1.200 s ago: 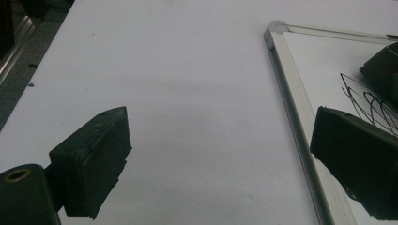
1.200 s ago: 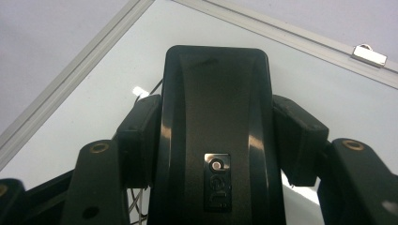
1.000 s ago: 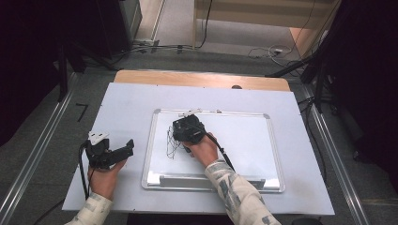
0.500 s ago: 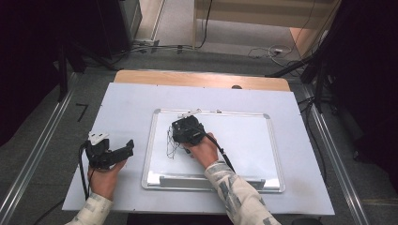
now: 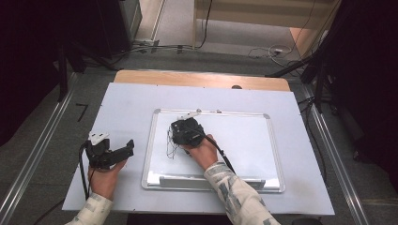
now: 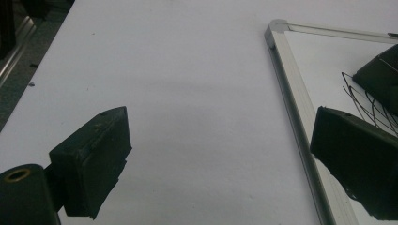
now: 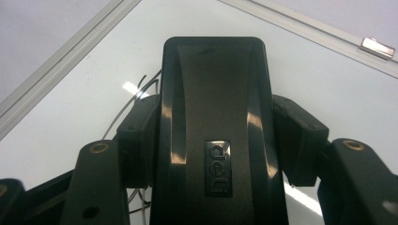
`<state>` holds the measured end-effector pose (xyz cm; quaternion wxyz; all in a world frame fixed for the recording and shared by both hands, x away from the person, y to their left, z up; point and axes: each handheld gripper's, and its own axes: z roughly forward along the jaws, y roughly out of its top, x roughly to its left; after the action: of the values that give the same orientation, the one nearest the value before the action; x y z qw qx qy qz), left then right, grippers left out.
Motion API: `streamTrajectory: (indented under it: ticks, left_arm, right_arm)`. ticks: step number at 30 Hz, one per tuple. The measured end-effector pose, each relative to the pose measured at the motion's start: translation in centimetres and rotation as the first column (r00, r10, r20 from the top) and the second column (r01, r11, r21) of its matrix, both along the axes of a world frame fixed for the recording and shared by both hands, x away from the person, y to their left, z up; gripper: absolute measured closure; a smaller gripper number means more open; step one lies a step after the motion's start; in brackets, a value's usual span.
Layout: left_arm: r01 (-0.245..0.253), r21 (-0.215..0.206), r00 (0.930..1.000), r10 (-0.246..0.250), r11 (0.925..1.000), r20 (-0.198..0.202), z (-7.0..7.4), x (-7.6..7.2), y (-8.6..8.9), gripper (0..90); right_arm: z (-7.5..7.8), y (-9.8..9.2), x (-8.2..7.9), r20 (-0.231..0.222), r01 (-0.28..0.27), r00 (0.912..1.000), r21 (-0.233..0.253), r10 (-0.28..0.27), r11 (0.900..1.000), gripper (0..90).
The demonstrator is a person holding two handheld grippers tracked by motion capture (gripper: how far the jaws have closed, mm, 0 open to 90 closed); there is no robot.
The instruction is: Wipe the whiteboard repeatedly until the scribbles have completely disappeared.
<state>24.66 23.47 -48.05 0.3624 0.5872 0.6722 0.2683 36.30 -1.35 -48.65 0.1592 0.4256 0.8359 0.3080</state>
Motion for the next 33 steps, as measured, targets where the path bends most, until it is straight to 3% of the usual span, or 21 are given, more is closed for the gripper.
streamTrajectory:
  ticks: [23,33]
  left_arm:
    - [0.005,0.003,1.0,-0.005,1.0,0.0,0.0,0.1,-0.2,5.8]
    - [0.003,0.002,1.0,-0.003,1.0,0.0,0.0,0.2,-0.2,5.8]
  right_arm:
    - [-0.1,2.5,-3.1,-0.003,-0.137,0.9905,-0.009,0.137,0.99,37.5]
    - [-0.2,3.2,-4.0,-0.003,-0.214,0.9768,-0.006,0.214,0.977,37.5]
